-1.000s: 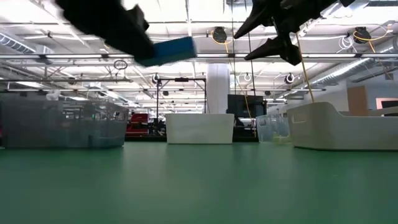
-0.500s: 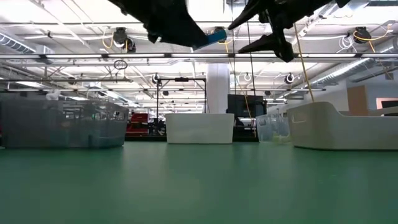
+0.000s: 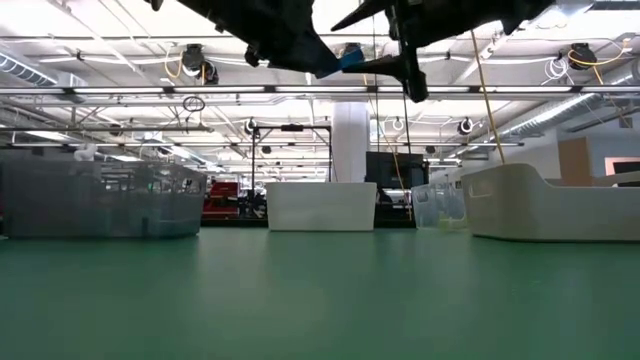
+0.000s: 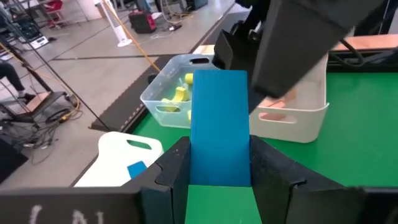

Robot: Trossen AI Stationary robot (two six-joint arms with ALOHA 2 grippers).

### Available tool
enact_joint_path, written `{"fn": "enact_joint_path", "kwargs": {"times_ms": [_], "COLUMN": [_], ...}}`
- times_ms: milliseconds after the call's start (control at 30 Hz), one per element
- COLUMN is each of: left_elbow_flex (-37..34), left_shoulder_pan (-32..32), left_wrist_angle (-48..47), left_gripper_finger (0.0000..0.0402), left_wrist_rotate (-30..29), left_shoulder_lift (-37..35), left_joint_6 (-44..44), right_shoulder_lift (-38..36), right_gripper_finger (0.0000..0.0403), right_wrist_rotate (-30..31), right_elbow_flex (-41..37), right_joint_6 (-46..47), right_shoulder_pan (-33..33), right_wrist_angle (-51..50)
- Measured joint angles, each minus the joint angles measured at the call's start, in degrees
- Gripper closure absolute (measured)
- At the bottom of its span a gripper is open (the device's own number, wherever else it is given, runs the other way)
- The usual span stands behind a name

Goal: Sort & place blocks by color
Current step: Put the blue block into the white bin

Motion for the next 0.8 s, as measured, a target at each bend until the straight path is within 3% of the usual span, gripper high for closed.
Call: {"fn": "enact_joint_path", "kwargs": {"times_ms": [200, 500, 800], "left_elbow_flex": [0.0, 0.0, 0.0], "left_shoulder_pan": [-0.2, -0.1, -0.1], "left_wrist_angle": [-0.2, -0.3, 0.0], "left_gripper_finger": [0.0274, 0.0272, 0.0164], "left_wrist_rotate": [-0.1, -1.1, -0.3], "left_shoulder_lift": [0.0, 0.0, 0.0], "left_joint_6": [1.1, 2.0, 0.9], "right_shoulder_lift": [3.4, 4.1, 4.0], "right_gripper_finger": [0.0219, 0.0365, 0.0366], "right_wrist_rotate": [-0.3, -0.1, -5.2], "right_elbow_flex": [0.0, 0.0, 0.0], "right_joint_6": [1.6, -0.1, -4.7], "right_shoulder_pan": [-0.3, -1.5, -5.6], "right_wrist_angle": [2.9, 2.5, 2.4]}}
